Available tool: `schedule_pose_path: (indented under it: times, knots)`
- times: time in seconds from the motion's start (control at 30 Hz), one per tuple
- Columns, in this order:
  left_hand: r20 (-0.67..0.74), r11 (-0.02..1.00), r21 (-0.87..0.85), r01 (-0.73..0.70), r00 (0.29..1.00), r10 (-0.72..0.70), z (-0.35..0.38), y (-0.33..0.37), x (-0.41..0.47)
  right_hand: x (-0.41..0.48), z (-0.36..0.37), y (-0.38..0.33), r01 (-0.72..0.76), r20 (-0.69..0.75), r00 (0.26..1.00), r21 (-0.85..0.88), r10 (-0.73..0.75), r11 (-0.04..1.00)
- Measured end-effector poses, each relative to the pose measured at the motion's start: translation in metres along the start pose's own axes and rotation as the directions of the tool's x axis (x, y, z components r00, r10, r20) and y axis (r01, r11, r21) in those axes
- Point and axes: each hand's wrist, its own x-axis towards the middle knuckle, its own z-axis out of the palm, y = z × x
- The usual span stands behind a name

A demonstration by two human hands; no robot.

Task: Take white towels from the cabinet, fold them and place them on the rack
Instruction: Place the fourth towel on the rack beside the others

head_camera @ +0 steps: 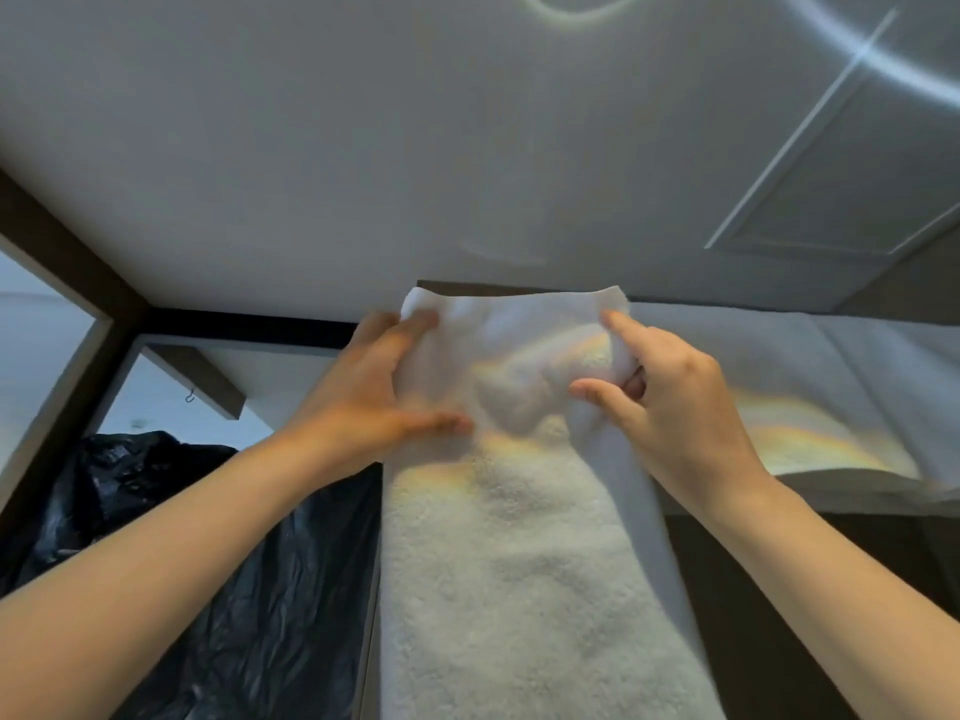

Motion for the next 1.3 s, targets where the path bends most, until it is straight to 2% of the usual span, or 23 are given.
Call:
schedule_pose_path:
  times: [0.23,0.47,0.57,0.73,0.97,1.03,1.1,1.2,1.3]
  knots:
    - [-0.062,0.953,0.269,-0.14,0.985,0.162,-0.01,-0.004,0.047,0.045,0.007,0.019,-0.005,-0.102,0.995,-0.004,0.005,1.0]
    - [-0.066,0.947,0.287,-0.145,0.983,0.171,-0.002,-0.007,0.086,0.073,0.012,0.036,-0.104,-0.046,0.994,-0.018,0.103,0.994]
    - [-0.077,0.952,0.271,-0.144,0.982,0.17,0.0,-0.011,0.098,0.08,0.015,0.04,-0.133,-0.017,0.991,0.036,0.133,0.991]
    - [-0.1,0.94,0.332,-0.078,0.988,0.117,0.007,-0.014,0.118,0.094,0.022,0.046,-0.207,0.015,0.978,0.082,0.206,0.975]
    - [-0.072,0.981,0.191,0.024,0.997,-0.01,0.023,-0.026,0.117,0.099,0.03,0.053,-0.232,0.044,0.97,-0.137,0.24,0.963]
    - [-0.086,0.985,0.169,0.022,0.996,-0.007,0.024,-0.026,0.117,0.096,0.032,0.05,-0.158,0.014,0.986,-0.176,0.163,0.972]
    - [-0.102,0.991,0.112,0.073,0.993,-0.061,0.024,-0.025,0.116,0.092,0.033,0.05,-0.091,0.088,0.99,-0.22,0.113,0.971]
    - [-0.095,0.99,0.048,0.132,0.987,-0.127,0.024,-0.026,0.115,0.089,0.031,0.047,-0.108,0.253,0.953,-0.238,0.169,0.965]
    - [-0.079,0.989,0.012,0.148,0.986,-0.147,0.023,-0.027,0.113,0.09,0.03,0.044,-0.096,0.334,0.922,-0.298,0.197,0.95]
